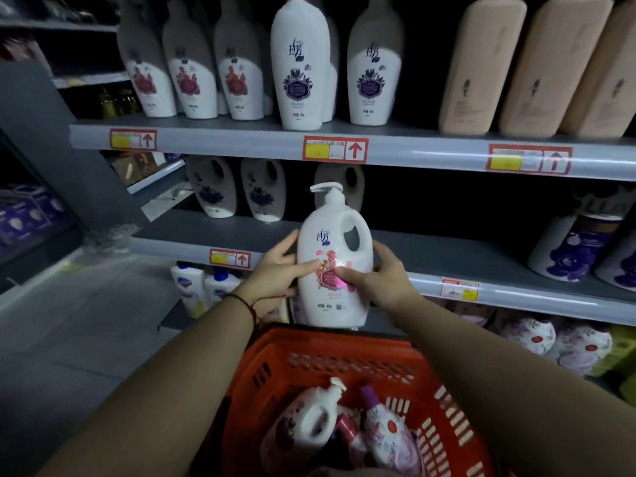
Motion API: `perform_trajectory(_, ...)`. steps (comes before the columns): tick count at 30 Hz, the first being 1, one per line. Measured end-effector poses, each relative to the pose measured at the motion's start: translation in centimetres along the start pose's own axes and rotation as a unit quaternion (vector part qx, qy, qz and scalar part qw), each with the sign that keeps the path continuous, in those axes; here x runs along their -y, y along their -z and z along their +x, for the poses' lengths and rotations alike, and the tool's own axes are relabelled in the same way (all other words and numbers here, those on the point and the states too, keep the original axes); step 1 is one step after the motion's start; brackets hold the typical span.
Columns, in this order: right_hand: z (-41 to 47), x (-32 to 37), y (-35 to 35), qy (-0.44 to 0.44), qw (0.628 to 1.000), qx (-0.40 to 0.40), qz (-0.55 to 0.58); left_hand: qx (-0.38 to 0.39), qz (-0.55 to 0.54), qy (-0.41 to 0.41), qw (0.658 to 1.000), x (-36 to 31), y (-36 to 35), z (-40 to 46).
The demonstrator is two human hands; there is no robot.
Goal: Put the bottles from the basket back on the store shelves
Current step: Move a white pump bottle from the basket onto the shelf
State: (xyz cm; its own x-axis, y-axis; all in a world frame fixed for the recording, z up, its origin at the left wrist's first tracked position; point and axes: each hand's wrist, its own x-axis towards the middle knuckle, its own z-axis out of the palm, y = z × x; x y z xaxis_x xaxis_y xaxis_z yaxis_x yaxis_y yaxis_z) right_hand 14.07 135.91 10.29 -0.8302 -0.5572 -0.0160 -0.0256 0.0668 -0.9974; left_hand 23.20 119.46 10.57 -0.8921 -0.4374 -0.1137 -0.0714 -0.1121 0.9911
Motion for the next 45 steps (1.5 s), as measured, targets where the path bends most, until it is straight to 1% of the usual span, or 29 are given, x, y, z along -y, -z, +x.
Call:
perform_trajectory(2, 2.4, 0.0, 0.0, 0.022, 0.999, 0.042, 0.014, -0.025, -0.024, -0.005, 0.999, -0.5, 0.7, 3.1)
perform_trajectory(4, 4.7, 0.2, -0.2, 0.032, 0.997, 0.064, 0.025, -0.048, -0.030, -0.010, 0.998, -0.7, 1.3, 5.8)
perform_trajectory(7, 7.9, -0.1, -0.5, 0.038, 0.997, 0.049, 0.045, -0.045, -0.033, -0.042, 0.998, -0.9, 1.6, 9.1)
perform_trajectory(10, 10.8, -0.8, -0.7, 0.030, 0.998, 0.005, 0.057, -0.036, -0.048, -0.077, 0.995, -1.3, 1.5, 11.9)
perform_trajectory(13, 13.9, -1.2, -0.5, 0.048, 0.999, -0.015, 0.004, -0.025, -0.067, -0.104, 0.992, -1.3, 1.5, 14.3)
perform_trajectory(18, 17.1, -2.9, -0.6, 0.064, 0.995, -0.048, -0.055, -0.033, -0.052, -0.134, 0.989, 0.5, 1.3, 17.3)
perform_trajectory(21, 18.0, -4.6, -0.6, 0.088, 0.991, -0.050, -0.087, -0.036, -0.043, -0.153, 0.987, 2.3, 1.4, 18.3)
perform_trajectory(24, 18.4, -5.3, -0.7, 0.095, 0.986, -0.045, -0.131, -0.042, -0.031, -0.127, 0.991, 3.2, 1.9, 18.5)
perform_trajectory(29, 17.0, -4.5, -0.7, 0.069, 0.981, -0.064, -0.167, -0.049, 0.084, -0.114, 0.989, 2.8, 1.7, 17.0)
perform_trajectory(30, 16.1, -4.4, -0.7, 0.066, 0.979, -0.075, -0.177, -0.069, 0.124, -0.121, 0.982, 2.8, 1.5, 16.2)
perform_trajectory(31, 15.0, -4.4, -0.6, 0.066, 0.974, -0.087, -0.197, -0.101, 0.182, -0.137, 0.969, 3.1, 1.3, 15.0)
perform_trajectory(32, 13.8, -4.5, -0.4, 0.073, 0.965, -0.096, -0.232, -0.139, 0.257, -0.166, 0.942, 3.6, 1.3, 13.6)
perform_trajectory(33, 12.5, -4.7, -0.1, 0.090, 0.952, -0.099, -0.276, -0.167, 0.345, -0.204, 0.901, 4.1, 1.4, 12.1)
perform_trajectory(34, 11.3, -5.0, 0.2, 0.112, 0.935, -0.093, -0.323, -0.175, 0.432, -0.229, 0.855, 4.8, 1.5, 10.7)
perform_trajectory(35, 10.0, -5.4, 0.6, 0.130, 0.918, -0.074, -0.367, -0.169, 0.504, -0.231, 0.815, 5.2, 1.5, 9.0)
perform_trajectory(36, 8.7, -6.0, 0.9, 0.144, 0.901, -0.047, -0.407, -0.158, 0.554, -0.229, 0.784, 5.9, 1.6, 7.5)
perform_trajectory(38, 6.2, -7.3, 1.3, 0.152, 0.871, 0.010, -0.467, -0.127, 0.611, -0.230, 0.747, 7.5, 1.4, 4.7)
perform_trajectory(40, 3.6, -8.6, 1.4, 0.144, 0.851, 0.062, -0.502, -0.083, 0.651, -0.205, 0.726, 9.3, 1.0, 1.8)
perform_trajectory(42, 1.2, -10.0, 1.5, 0.141, 0.828, 0.106, -0.533, -0.025, 0.677, -0.165, 0.716, 11.3, 0.4, -0.7)
perform_trajectory(43, 0.2, -10.8, 1.5, 0.135, 0.814, 0.131, -0.549, 0.003, 0.682, -0.141, 0.717, 12.1, -0.1, -1.9)
perform_trajectory(45, -1.5, -12.1, 1.6, 0.114, 0.777, 0.183, -0.591, 0.043, 0.663, -0.091, 0.742, 13.8, -1.1, -3.8)
